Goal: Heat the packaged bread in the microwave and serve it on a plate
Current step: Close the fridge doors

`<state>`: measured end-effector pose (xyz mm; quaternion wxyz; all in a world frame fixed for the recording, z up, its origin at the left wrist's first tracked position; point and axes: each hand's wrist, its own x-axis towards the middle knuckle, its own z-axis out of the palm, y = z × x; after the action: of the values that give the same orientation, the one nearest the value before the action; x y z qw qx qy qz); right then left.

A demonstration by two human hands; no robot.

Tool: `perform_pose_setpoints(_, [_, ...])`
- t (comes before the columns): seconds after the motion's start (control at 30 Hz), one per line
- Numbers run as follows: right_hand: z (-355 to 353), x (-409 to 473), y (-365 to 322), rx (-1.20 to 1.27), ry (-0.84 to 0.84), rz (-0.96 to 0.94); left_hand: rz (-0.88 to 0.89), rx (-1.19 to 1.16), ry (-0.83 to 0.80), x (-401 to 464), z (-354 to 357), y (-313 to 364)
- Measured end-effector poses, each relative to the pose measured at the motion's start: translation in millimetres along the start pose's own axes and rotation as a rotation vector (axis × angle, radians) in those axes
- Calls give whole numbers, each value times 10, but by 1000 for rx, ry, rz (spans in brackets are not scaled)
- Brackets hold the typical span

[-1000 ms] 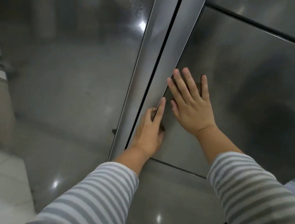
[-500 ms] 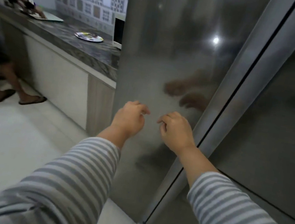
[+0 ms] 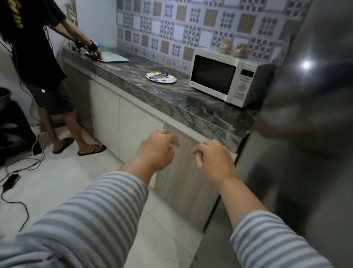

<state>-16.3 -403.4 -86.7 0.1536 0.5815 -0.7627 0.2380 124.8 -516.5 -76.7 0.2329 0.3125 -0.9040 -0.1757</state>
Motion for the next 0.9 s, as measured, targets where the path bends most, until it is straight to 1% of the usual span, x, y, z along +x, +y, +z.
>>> perform_pose_setpoints(0.2, [544, 805, -463, 48, -31, 25, -1, 20, -20, 579, -298, -799])
perform_pose_setpoints(0.37, [846, 1413, -478, 45, -29, 42, -14, -1, -4, 1132, -275, -1218])
perform_pose_setpoints(0.5, [1074, 1907, -227, 23, -52, 60, -10, 4, 4, 1654, -158, -1368])
perform_pose_setpoints(0.6, [1179, 2313, 79, 5, -37, 92, -8, 5, 32, 2123, -72, -1386])
perform_pose_setpoints(0.7, [1213, 2694, 371, -21, -59, 104, -9, -9, 43, 2625, 24, -1382])
perform_pose_setpoints(0.8, [1224, 3000, 667, -39, -38, 137, 23, -30, 34, 3099, 149, -1330])
perform_pose_setpoints(0.9, [1274, 3234, 968, -78, -68, 173, 39, -44, 5, 3535, 305, -1269])
